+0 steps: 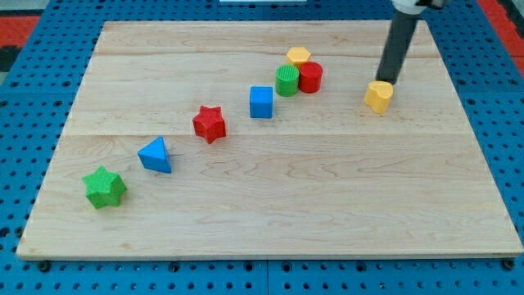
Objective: Push the yellow heart towards the center right
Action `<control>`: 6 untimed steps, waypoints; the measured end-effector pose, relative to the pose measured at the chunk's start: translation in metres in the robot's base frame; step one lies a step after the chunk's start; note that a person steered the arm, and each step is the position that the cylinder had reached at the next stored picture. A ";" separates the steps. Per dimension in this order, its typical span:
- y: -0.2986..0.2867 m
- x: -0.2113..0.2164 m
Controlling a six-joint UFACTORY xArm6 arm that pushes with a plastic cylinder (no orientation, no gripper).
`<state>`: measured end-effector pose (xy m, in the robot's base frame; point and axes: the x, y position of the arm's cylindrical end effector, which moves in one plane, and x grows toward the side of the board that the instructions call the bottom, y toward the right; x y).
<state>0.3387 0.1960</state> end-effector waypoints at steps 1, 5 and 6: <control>0.008 0.027; -0.032 0.036; -0.038 0.029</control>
